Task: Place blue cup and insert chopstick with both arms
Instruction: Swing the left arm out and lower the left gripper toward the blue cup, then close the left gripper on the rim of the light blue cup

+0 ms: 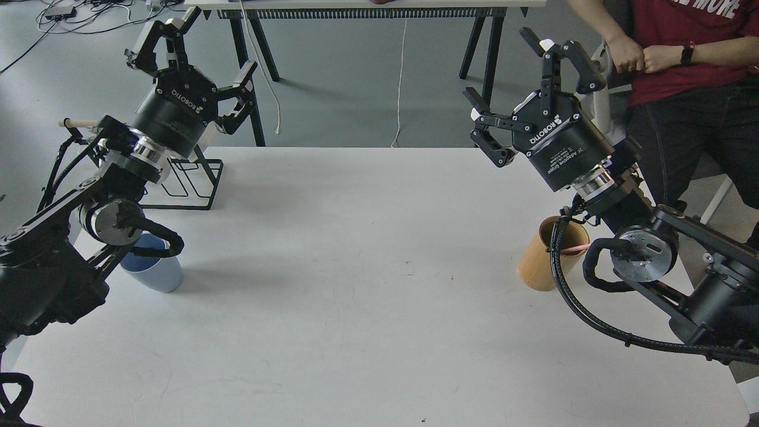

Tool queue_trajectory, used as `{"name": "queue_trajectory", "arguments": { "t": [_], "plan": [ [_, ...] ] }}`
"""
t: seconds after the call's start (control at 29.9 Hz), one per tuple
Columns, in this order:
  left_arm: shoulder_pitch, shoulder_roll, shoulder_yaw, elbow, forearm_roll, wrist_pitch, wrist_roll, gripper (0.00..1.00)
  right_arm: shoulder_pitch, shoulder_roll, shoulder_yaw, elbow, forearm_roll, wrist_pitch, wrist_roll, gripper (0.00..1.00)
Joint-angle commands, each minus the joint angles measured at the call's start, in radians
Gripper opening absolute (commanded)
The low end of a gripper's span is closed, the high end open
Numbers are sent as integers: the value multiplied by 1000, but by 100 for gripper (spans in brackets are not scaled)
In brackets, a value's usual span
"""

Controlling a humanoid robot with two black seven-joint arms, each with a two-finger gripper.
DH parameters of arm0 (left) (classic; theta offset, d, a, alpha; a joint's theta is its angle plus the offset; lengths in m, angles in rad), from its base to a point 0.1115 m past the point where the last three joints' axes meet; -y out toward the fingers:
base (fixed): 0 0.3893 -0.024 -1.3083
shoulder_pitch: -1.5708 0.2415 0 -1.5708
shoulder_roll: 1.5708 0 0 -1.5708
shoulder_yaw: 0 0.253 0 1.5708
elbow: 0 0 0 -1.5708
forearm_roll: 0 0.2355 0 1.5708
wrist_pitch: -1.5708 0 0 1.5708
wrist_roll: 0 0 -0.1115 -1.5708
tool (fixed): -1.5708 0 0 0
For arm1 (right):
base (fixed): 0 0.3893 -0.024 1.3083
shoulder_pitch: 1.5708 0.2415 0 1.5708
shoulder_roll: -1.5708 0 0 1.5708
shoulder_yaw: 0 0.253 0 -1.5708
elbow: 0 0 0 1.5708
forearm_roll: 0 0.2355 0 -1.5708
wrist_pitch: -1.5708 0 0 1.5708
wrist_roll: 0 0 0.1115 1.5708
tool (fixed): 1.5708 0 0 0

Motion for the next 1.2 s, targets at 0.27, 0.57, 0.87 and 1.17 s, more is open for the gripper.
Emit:
{"name": "queue_trajectory", "arguments": {
  "t": [0.27, 0.57, 0.87, 1.17],
  "plan": [
    [-4, 374, 11, -88, 244, 0, 0, 99, -11, -4, 5, -4, 0, 2, 0, 95],
    [-10, 667, 55, -102, 834, 0, 0, 99, -16, -12, 5, -9, -2, 2, 0, 96],
    [-9, 684, 241, -28, 1364, 0, 0, 99, -37, -27, 6, -12, -2, 2, 0, 96],
    [33, 580, 253, 12, 1447, 0, 0, 99, -46, -29, 5, -12, -3, 2, 0, 96]
  ]
}}
